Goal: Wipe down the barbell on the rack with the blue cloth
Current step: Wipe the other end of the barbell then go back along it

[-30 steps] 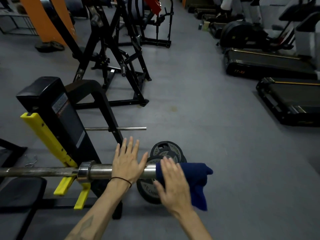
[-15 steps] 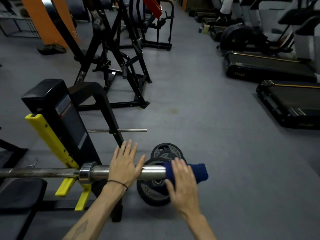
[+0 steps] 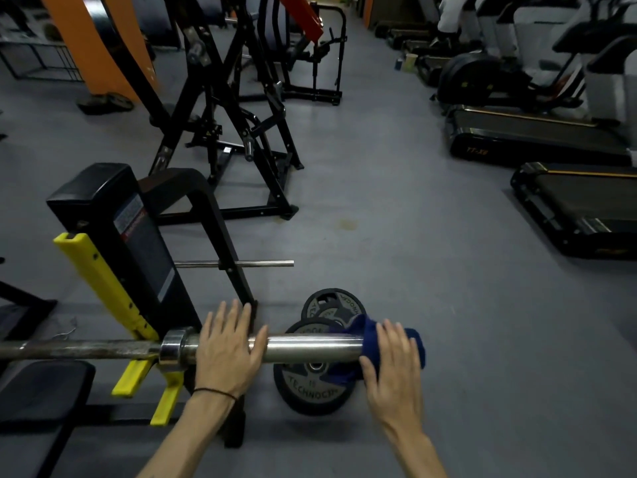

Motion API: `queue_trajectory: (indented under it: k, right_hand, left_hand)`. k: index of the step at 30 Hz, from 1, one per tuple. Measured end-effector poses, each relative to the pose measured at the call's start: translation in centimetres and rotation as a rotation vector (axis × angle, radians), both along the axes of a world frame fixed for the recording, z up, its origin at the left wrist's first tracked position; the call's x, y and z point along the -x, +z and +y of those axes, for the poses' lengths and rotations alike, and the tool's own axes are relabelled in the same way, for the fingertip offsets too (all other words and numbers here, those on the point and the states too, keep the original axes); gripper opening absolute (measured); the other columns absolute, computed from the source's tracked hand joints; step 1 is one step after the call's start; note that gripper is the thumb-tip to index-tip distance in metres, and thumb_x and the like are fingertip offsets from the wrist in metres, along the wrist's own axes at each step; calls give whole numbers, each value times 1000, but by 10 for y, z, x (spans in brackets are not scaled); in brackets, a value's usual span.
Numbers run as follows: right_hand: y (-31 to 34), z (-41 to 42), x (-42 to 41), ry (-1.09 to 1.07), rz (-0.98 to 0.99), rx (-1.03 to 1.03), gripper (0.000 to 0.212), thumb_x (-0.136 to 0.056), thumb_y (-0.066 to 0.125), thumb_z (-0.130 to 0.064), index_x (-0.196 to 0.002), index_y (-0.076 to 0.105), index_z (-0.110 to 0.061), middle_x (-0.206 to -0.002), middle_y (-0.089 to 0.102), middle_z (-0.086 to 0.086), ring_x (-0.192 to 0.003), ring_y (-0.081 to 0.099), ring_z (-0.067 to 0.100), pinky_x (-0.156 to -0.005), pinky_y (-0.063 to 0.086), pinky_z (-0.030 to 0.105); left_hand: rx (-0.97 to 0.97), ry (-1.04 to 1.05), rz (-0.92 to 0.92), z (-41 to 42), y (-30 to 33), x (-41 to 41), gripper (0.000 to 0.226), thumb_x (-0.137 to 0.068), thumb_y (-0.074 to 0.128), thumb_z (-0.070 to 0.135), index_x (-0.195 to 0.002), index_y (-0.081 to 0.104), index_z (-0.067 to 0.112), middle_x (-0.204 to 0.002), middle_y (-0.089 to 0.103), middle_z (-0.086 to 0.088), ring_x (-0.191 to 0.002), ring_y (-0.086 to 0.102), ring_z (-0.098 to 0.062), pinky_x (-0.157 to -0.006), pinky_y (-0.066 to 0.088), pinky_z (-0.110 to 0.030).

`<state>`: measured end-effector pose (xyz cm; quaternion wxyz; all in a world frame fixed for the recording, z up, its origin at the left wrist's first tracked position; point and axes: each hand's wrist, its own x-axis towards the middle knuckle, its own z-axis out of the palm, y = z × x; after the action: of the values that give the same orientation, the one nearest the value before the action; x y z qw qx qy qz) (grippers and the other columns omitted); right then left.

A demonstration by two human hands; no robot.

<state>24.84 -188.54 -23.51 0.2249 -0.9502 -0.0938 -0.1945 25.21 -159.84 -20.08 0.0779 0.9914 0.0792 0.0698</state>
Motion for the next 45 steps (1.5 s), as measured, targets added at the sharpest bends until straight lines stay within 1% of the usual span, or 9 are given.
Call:
queue_trajectory:
  k: [4, 8, 13, 17, 21, 27, 33, 40, 45]
  right_hand:
    - [-1, 78, 18, -77, 82, -100, 79, -106, 25, -59, -158, 27, 0, -169, 19, 13, -158, 10, 31, -128, 0, 47]
    - [-1, 83, 21, 179, 45, 87, 75, -107, 31, -59, -161, 23, -7, -170, 17, 6, -158, 13, 24, -127, 8, 44]
    - [2, 11, -1, -38, 34, -28, 70, -107, 28, -57, -156, 37, -8, -166, 26, 3, -155, 24, 25, -127, 10, 45]
    - [0, 78, 15, -62, 62, -125, 76, -105, 25, -61, -155, 36, -4, -167, 28, 10, -157, 16, 29, -128, 5, 47]
    - [0, 80, 16, 171, 61, 50, 71, -107, 29, -58, -158, 33, -9, -167, 27, 5, -156, 19, 23, -126, 12, 44]
    - [5, 21, -2, -67, 73, -38, 71, -106, 28, -59, -156, 37, -9, -166, 24, 2, -154, 26, 26, -126, 12, 44]
    - [-2, 105, 28, 252, 40, 76, 77, -106, 30, -61, -162, 21, -7, -171, 12, 7, -158, 12, 25, -126, 8, 43]
    - [0, 8, 3, -73, 20, -67, 71, -106, 32, -54, -158, 32, -6, -168, 21, 2, -156, 22, 25, -126, 13, 46]
    - [-5, 97, 28, 114, 77, -62, 79, -106, 28, -60, -160, 21, -3, -170, 15, 11, -158, 11, 28, -126, 7, 45]
  left_hand:
    - [44, 7, 27, -5, 5, -8, 76, -100, 16, 59, -137, 61, 11, -141, 59, -15, -136, 50, -34, -114, 36, -53]
    - [37, -28, 82, -3, 12, -21, 88, -94, -3, 68, -157, 31, 17, -163, 30, -7, -153, 22, -23, -126, 12, -43]
    - [3, -138, -20, -4, 7, 7, 74, -103, 13, 59, -143, 54, 11, -150, 50, -11, -141, 44, -29, -119, 26, -47]
    - [65, -54, 73, -11, 4, 0, 85, -101, 7, 65, -139, 58, 9, -143, 57, -11, -138, 48, -30, -117, 31, -48]
    - [84, -44, 93, -7, 14, -27, 101, -84, -17, 76, -160, 18, 19, -166, 15, 0, -155, 10, -16, -127, 7, -39]
    - [16, -113, 15, -10, 9, -3, 84, -101, 8, 65, -145, 50, 7, -150, 49, -11, -143, 41, -28, -120, 19, -43]
    - [81, -62, 95, -11, 18, -31, 112, -75, -28, 80, -160, 14, 20, -167, 13, -2, -155, 3, -15, -126, -4, -36]
    - [8, -90, -8, -4, 7, 2, 81, -102, 10, 63, -143, 52, 7, -151, 48, -13, -146, 37, -30, -120, 20, -47]
    - [41, -2, 104, -9, 10, -23, 94, -92, -6, 71, -156, 32, 14, -162, 31, -8, -154, 17, -23, -126, 9, -44]
